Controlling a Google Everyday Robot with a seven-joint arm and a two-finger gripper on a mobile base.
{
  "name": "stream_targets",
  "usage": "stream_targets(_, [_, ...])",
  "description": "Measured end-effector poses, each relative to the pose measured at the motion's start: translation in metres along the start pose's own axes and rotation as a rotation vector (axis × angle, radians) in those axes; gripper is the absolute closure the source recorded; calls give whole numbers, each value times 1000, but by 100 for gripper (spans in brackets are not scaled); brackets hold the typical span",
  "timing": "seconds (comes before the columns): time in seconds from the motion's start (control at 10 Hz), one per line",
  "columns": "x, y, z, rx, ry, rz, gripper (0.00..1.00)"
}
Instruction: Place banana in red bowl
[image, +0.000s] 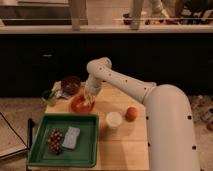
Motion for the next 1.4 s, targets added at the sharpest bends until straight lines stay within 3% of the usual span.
stream_targets(0.4, [-13,-12,2,24,-26,-19,23])
stream_targets(0.5, [-15,-14,2,27,-32,-24,20])
stream_targets(1.1, [-23,-19,3,36,-66,-36,20])
stream_targets(1.4, [-18,-16,5,32,-61,-21,20])
